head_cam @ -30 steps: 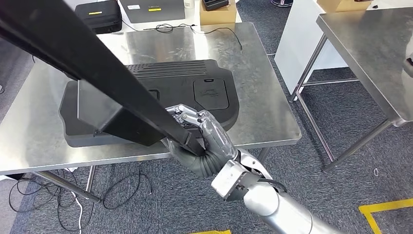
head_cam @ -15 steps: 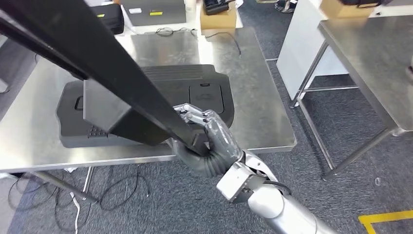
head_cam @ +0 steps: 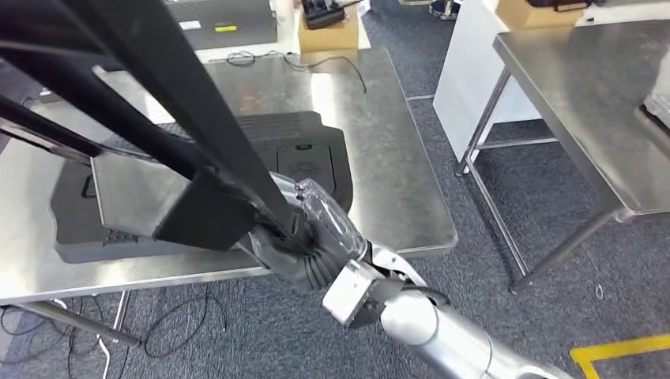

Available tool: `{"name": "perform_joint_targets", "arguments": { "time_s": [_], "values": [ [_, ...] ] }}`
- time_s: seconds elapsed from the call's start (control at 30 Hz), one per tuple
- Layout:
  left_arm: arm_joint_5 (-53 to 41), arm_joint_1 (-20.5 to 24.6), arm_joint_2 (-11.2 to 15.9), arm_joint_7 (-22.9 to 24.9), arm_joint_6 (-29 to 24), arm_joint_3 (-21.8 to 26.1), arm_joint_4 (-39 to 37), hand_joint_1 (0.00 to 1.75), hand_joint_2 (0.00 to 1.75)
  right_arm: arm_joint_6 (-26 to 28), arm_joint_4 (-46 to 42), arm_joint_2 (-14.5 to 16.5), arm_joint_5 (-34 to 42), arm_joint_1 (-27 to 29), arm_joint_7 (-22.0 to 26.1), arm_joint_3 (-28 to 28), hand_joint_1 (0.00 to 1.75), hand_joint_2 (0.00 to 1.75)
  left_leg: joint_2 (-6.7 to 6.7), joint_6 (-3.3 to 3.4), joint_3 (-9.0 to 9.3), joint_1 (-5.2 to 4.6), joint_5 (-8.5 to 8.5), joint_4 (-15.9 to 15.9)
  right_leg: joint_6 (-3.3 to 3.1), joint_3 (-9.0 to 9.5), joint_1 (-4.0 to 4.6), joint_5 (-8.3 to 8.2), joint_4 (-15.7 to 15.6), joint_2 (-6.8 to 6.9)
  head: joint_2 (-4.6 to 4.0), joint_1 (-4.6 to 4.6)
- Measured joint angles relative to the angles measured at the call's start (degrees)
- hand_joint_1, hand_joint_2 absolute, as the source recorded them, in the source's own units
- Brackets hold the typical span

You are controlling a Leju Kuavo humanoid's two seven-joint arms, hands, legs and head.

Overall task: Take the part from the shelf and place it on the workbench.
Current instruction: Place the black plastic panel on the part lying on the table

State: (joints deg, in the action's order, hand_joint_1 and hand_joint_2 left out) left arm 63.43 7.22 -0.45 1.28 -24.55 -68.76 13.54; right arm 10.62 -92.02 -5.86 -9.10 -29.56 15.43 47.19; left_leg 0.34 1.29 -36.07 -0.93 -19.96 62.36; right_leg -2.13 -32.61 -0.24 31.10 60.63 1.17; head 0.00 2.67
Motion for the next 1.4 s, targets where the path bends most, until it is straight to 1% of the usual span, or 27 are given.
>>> {"name": "perform_joint_targets", "arguments": {
  "time_s": [0.07, 0.13, 0.17, 0.2, 0.27, 0.3, 0.33, 0.37, 0.43, 0.47, 0.53, 0.57, 0.63, 0.7, 0.77, 0.8, 0.83, 0.87, 0.9, 0.93, 0.97, 1.0, 1.03, 1.1, 1.13, 1.23, 1.4],
  "values": [
    [0.0, -0.2, 0.0, 0.0, 0.0, 0.0, 0.0, 0.0, 1.75, 0.0, 0.0, 0.0, 0.0, 0.0, 0.0, 0.0, 1.75, 1.75, 0.25, 0.35, 0.68, -0.36, -0.3, -2.3, 0.62, 0.2, -0.13, -0.45, -0.2, 0.3, 0.0, 0.01],
    [0.0, -0.3, -0.1, 0.0, 0.0, 0.0, 0.0, 0.0, 1.75, -0.1, 0.0, 0.1, 0.0, -0.1, 0.0, 0.0, 1.75, 1.75, -0.09, 0.28, 2.27, 0.0, -0.31, -4.1, 1.22, 0.38, -0.15, -0.6, 0.4, 0.46, 0.0, -0.03],
    [-0.1, -0.3, -0.1, 0.0, 0.0, 0.0, 0.0, 0.0, 1.75, -0.1, 0.0, 0.1, 0.0, -0.2, 0.0, 0.0, 1.75, 1.75, -0.3, 0.26, 3.22, 0.22, -0.27, -4.6, 1.46, -0.08, -0.16, -0.09, 1.5, 0.22, 0.0, -0.25],
    [-0.1, -0.4, -0.1, 0.0, 0.0, 0.0, 0.0, 0.0, 1.75, -0.2, 0.0, 0.1, 0.0, -0.3, 0.0, 0.0, 1.75, 1.75, -0.47, 0.26, 4.04, 0.36, -0.3, -5.1, 1.63, -1.36, -0.17, 0.9, 3.9, -0.12, 0.0, -0.53],
    [-0.2, -0.4, -0.2, 0.0, 0.0, 0.0, 0.0, 0.0, 1.75, -0.3, 0.1, 0.1, 0.0, -0.4, 0.0, 0.0, 1.75, 1.75, -0.69, 0.34, 4.8, 0.43, -0.72, -5.2, 2.01, -5.69, -0.31, 3.24, 10.4, -0.79, 0.0, -1.19],
    [-0.2, -0.4, -0.2, 0.0, 0.0, 0.0, 0.0, 0.0, 1.75, -0.4, 0.1, 0.1, 0.1, -0.3, 0.0, 0.1, 1.75, 1.75, -0.79, 0.32, 5.12, 0.43, -1.04, -5.2, 2.16, -7.87, -0.36, 3.83, 12.9, -0.9, 0.0, -1.51],
    [-0.2, -0.5, -0.2, 0.0, 0.0, 0.0, 0.0, 0.0, 1.75, -0.4, 0.1, 0.0, 0.1, -0.2, 0.0, 0.1, 1.75, 1.75, -0.9, 0.27, 5.56, 0.43, -1.45, -5.2, 2.26, -9.21, -0.38, 3.48, 13.7, -0.93, 0.0, -1.79],
    [-0.2, -0.5, -0.2, 0.0, 0.0, 0.0, 0.0, 0.0, 1.75, -0.5, 0.2, 0.0, 0.1, -0.2, 0.0, 0.1, 1.75, 1.75, -1.02, 0.18, 6.15, 0.44, -1.92, -5.2, 2.29, -9.52, -0.38, 1.97, 12.4, -0.94, 0.0, -2.06],
    [-0.3, -0.6, -0.3, 0.1, 0.0, 0.0, 0.0, 0.0, 1.75, -0.5, 0.2, 0.0, 0.1, -0.1, 0.0, 0.1, 1.75, 1.75, -1.2, -0.12, 7.4, 0.45, -3.06, -5.2, 1.96, -7.67, -0.34, -3.45, 5.3, -0.98, 0.0, -2.57],
    [-0.3, -0.6, -0.3, 0.1, 0.0, 0.0, 0.0, 0.0, 1.75, -0.6, 0.2, 0.0, 0.1, -0.1, 0.0, 0.1, 1.75, 1.75, -1.29, -0.37, 7.92, 0.46, -3.59, -5.2, 1.7, -6.76, -0.14, -4.97, 2.1, -1.02, 0.0, -2.65],
    [-0.3, -0.6, -0.4, 0.1, 0.0, 0.0, 0.0, 0.0, 1.75, -0.6, 0.3, 0.0, 0.1, -0.1, -0.1, 0.1, 1.75, 1.75, -1.34, -1.09, 8.36, 0.49, -4.44, -4.9, 0.86, -5.89, 0.26, -5.96, -0.8, -1.12, 0.0, -2.8],
    [-0.3, -0.6, -0.4, 0.2, 0.0, 0.0, 0.0, 0.0, 1.75, -0.6, 0.3, 0.0, 0.1, -0.2, -0.1, 0.2, 1.75, 1.75, -1.36, -1.46, 8.69, 0.46, -4.61, -4.7, 0.45, -5.8, 0.43, -5.41, -0.8, -1.14, 0.0, -2.75],
    [-0.3, -0.5, -0.5, 0.2, 0.0, 0.0, 0.0, 0.0, 1.75, -0.6, 0.3, 0.2, 0.1, -0.3, -0.1, 0.2, 1.75, 1.75, -1.27, -2.12, 8.83, 0.43, -4.94, -3.4, -0.37, -4.87, 0.17, -5.71, -1.2, -1.08, 0.0, -2.78],
    [-0.3, -0.5, -0.5, 0.2, 0.0, 0.0, -0.1, 0.0, 1.75, -0.7, 0.3, 0.4, 0.1, -0.5, 0.0, 0.2, 1.75, 1.75, -1.15, -2.9, 6.66, 0.63, -5.9, 1.2, -0.99, -3.8, -0.18, -5.26, -1.5, -0.94, 0.0, -2.3],
    [-0.3, -0.3, -0.5, 0.1, 0.0, 0.0, -0.1, 0.0, 1.75, -0.8, 0.3, 0.6, 0.1, -0.6, 0.0, 0.2, 1.75, 1.75, -1.04, -3.7, 2.13, 1.09, -8.56, 8.4, -1.27, -3.11, -0.3, -4.6, -1.5, -0.85, 0.0, -1.67],
    [-0.3, -0.2, -0.4, 0.1, 0.0, 0.0, -0.1, 0.0, 1.75, -0.8, 0.3, 0.6, 0.1, -0.6, 0.0, 0.2, 1.75, 1.75, -1.02, -4.05, -0.03, 1.35, -9.9, 11.1, -1.22, -2.8, -0.35, -4.26, -1.5, -0.84, 0.0, -1.48],
    [-0.3, -0.1, -0.4, 0.0, 0.0, 0.0, -0.1, 0.0, 1.75, -0.9, 0.3, 0.6, 0.1, -0.6, 0.0, 0.2, 1.75, 1.75, -1.0, -4.34, -1.5, 1.58, -10.43, 12.3, -1.12, -2.4, -0.45, -3.89, -1.5, -0.85, 0.0, -1.33],
    [-0.3, 0.1, -0.4, 0.0, 0.0, 0.0, -0.1, 0.0, 1.75, -1.0, 0.4, 0.6, 0.1, -0.6, 0.0, 0.3, 1.75, 1.75, -0.97, -4.63, -2.06, 1.83, -9.55, 11.6, -0.96, -1.87, -0.6, -3.47, -1.5, -0.88, 0.0, -1.16],
    [-0.3, 0.1, -0.4, 0.0, 0.0, 0.0, -0.1, 0.0, 1.75, -1.0, 0.4, 0.7, 0.1, -0.6, 0.0, 0.3, 1.75, 1.75, -0.93, -4.89, -1.73, 2.08, -7.23, 9.0, -0.73, -1.24, -0.8, -3.02, -1.5, -0.91, 0.0, -0.98],
    [-0.3, 0.1, -0.4, 0.1, -0.1, 0.0, -0.1, 0.0, 1.75, -1.0, 0.4, 0.7, 0.1, -0.6, 0.0, 0.3, 1.75, 1.75, -0.85, -5.14, -0.92, 2.35, -3.95, 5.1, -0.43, -0.62, -0.99, -2.54, -1.5, -0.95, 0.0, -0.75],
    [-0.3, 0.0, -0.4, 0.1, -0.1, 0.0, -0.1, 0.0, 1.75, -1.0, 0.4, 0.8, 0.1, -0.6, 0.0, 0.4, 1.75, 1.75, -0.75, -5.31, -0.2, 2.49, -1.47, 1.5, -0.09, -0.09, -1.13, -2.12, -1.5, -0.98, 0.0, -0.39],
    [-0.3, -0.1, -0.4, 0.1, -0.1, 0.0, -0.1, 0.0, 1.75, -1.1, 0.5, 0.8, 0.1, -0.6, 0.0, 0.4, 1.75, 1.75, -0.62, -5.16, 0.28, 2.43, -0.01, -1.1, 0.28, 0.14, -1.15, -1.82, -1.4, -1.01, 0.0, 0.0],
    [-0.3, -0.1, -0.4, 0.1, -0.1, 0.0, -0.1, 0.0, 1.75, -1.1, 0.5, 0.9, 0.1, -0.6, 0.0, 0.4, 1.75, 1.75, -0.56, -4.81, 0.48, 2.31, 0.72, -2.5, 0.68, 0.19, -1.1, -1.57, -1.4, -1.02, 0.0, 0.21],
    [-0.4, -0.1, -0.5, 0.1, -0.1, 0.0, -0.1, 0.0, 1.75, -1.2, 0.5, 0.9, 0.0, -0.7, 0.0, 0.5, 1.75, 1.75, -0.68, -3.82, 0.52, 2.02, 0.66, -2.8, 1.29, 0.14, -0.99, -1.19, -1.4, -0.96, 0.0, 0.02],
    [-0.5, -0.1, -0.5, 0.1, 0.0, 0.0, -0.1, 0.0, 1.75, -1.2, 0.6, 1.0, 0.0, -0.7, 0.0, 0.6, 1.75, 1.75, -0.87, -3.65, 0.58, 2.07, 1.01, -2.8, 1.2, 0.21, -0.98, -1.08, -1.4, -0.95, 0.0, -0.32],
    [-1.0, -0.1, -0.6, -0.7, -0.4, -0.1, -0.1, 0.0, 1.75, -1.1, 0.7, 1.1, -0.9, -0.9, -0.3, 0.7, 1.75, 1.75, -1.35, -3.67, 0.6, 2.16, 1.13, -2.9, 0.28, 0.38, -0.93, -1.27, -1.6, -1.06, 0.0, -1.25],
    [-2.5, -0.1, -0.6, -3.8, -2.6, -0.5, -0.1, 0.0, 1.75, 0.2, 2.3, 2.2, -8.0, -3.3, -3.8, 1.3, 1.75, 1.75, -1.66, -3.07, 0.59, 2.03, 0.84, -3.0, 0.09, 0.87, -0.93, -1.48, -2.4, -1.04, 0.0, -3.12]
  ]
}}
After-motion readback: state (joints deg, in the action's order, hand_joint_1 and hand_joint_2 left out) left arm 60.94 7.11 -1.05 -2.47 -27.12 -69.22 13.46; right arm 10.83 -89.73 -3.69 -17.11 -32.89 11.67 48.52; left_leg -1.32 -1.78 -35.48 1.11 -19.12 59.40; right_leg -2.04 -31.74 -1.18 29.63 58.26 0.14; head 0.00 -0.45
